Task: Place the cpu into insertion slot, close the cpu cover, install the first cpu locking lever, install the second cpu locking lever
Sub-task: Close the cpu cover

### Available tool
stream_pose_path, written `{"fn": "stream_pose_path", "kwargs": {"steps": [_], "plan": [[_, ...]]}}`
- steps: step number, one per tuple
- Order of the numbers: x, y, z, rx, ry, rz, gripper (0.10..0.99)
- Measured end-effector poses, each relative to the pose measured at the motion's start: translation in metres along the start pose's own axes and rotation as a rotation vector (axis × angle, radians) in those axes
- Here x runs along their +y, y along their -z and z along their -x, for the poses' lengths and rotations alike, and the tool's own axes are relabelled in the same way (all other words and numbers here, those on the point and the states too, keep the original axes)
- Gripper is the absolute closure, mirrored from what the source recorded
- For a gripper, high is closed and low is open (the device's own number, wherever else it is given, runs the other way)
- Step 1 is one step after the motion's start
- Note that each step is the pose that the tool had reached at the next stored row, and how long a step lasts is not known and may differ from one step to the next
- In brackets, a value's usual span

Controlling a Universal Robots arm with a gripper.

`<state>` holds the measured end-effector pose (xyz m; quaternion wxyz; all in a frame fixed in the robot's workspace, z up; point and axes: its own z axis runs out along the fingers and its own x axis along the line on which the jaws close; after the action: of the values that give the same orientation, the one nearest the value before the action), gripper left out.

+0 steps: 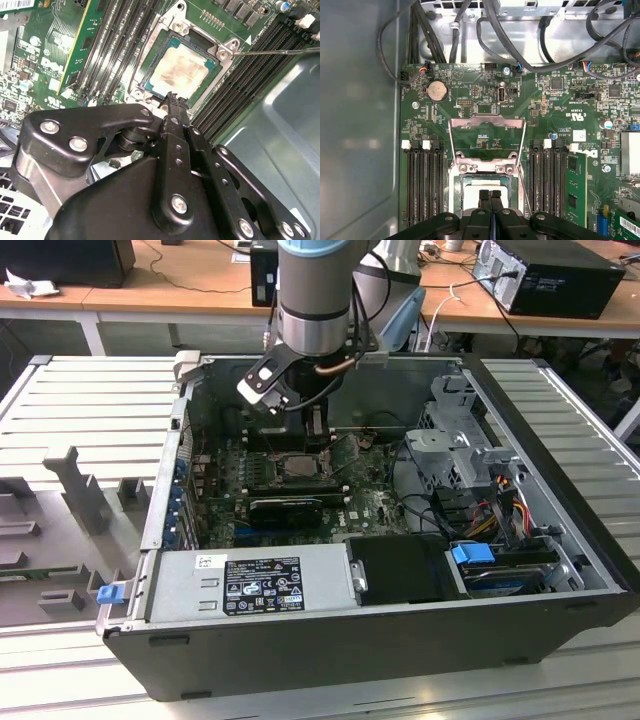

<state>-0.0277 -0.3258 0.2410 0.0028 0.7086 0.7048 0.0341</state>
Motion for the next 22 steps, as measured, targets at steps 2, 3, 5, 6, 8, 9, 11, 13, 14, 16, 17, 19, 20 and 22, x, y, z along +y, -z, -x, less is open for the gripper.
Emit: {"fn": "stream_pose_path", "kwargs": {"steps": [2, 3, 5, 6, 8, 9, 11, 13, 14, 16, 17, 19, 20, 22], "plan": [[0.0, 0.001, -0.0003, -0.0002, 0.0, 0.0, 0.98], [0.0, 0.0015, -0.0004, -0.0004, 0.0, 0.0, 0.98], [0.0002, 0.0042, -0.0009, -0.0009, 0.0, 0.0, 0.98], [0.0003, 0.0054, -0.0011, -0.0009, 0.0, 0.0, 0.98], [0.0004, 0.0078, -0.0014, -0.0009, 0.0, 0.0, 0.98], [0.0004, 0.0087, -0.0015, -0.0009, 0.0, 0.0, 0.98], [0.0005, 0.0109, -0.0018, -0.0009, 0.0, 0.0, 0.98], [0.0006, 0.0126, -0.0022, -0.0009, 0.0, 0.0, 0.98], [0.0006, 0.0131, -0.0023, -0.0009, 0.0, 0.0, 0.98], [0.0007, 0.0143, -0.0026, -0.0008, 0.0, 0.0, 0.98], [0.0007, 0.015, -0.0027, -0.0009, 0.0, 0.0, 0.98], [0.0009, 0.019, -0.0034, -0.0009, 0.0, 0.0, 0.98], [0.001, 0.0197, -0.0036, -0.0009, 0.0, 0.0, 0.98], [0.0011, 0.0218, -0.0038, -0.0009, 0.0, 0.0, 0.98]]}}
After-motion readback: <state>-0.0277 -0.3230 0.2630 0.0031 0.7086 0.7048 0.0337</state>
